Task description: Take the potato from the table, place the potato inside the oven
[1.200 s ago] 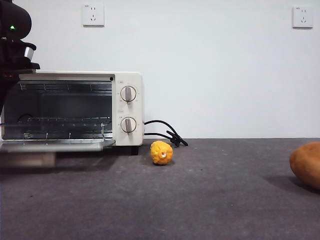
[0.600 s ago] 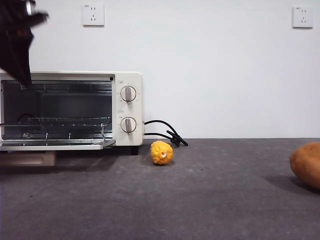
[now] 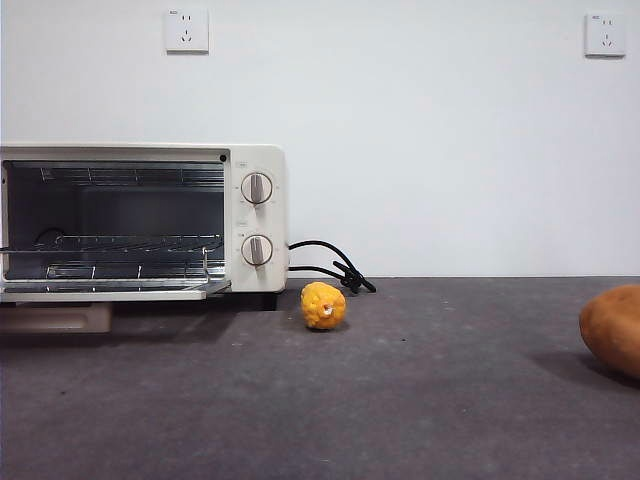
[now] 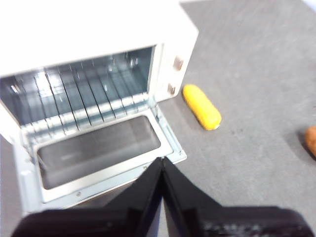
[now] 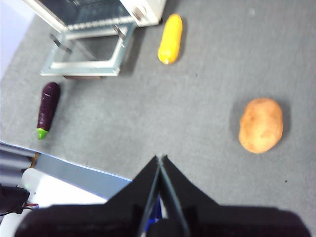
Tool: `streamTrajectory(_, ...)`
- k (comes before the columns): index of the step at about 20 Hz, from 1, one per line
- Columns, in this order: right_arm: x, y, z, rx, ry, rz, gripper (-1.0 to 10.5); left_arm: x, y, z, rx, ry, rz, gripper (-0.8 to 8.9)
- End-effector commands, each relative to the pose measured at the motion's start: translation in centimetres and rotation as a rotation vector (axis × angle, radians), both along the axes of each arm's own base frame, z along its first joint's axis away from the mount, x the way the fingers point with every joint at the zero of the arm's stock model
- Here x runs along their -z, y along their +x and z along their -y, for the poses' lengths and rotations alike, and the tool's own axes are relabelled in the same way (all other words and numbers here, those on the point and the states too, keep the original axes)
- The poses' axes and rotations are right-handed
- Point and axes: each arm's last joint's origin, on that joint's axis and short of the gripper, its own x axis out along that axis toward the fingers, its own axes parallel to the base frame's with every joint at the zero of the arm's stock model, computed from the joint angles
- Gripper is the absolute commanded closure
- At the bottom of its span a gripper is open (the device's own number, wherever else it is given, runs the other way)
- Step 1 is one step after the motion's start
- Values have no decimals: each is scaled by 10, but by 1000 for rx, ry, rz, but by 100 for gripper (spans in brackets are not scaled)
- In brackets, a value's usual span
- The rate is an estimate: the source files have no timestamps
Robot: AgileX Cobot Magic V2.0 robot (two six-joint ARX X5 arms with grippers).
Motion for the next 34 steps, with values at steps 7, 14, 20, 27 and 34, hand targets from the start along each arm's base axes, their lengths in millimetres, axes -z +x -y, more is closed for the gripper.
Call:
streamTrajectory(7, 12, 35, 1, 68, -67, -134, 750, -6, -85, -5, 27, 41, 129, 819)
streamTrajectory(14, 31, 79, 1, 138, -176, -273, 517, 3, -106, -6, 28, 44, 61, 819)
streamTrajectory(20, 72, 135, -28, 37, -309, -457, 309, 3, -107, -6, 29, 46, 59, 819)
streamTrajectory(27, 137, 190, -58, 2, -556, -573, 198, 3, -107, -6, 29, 46, 58, 819)
streamTrajectory(34, 173, 215, -63, 1, -618, -621, 120, 3, -107, -6, 29, 46, 57, 819)
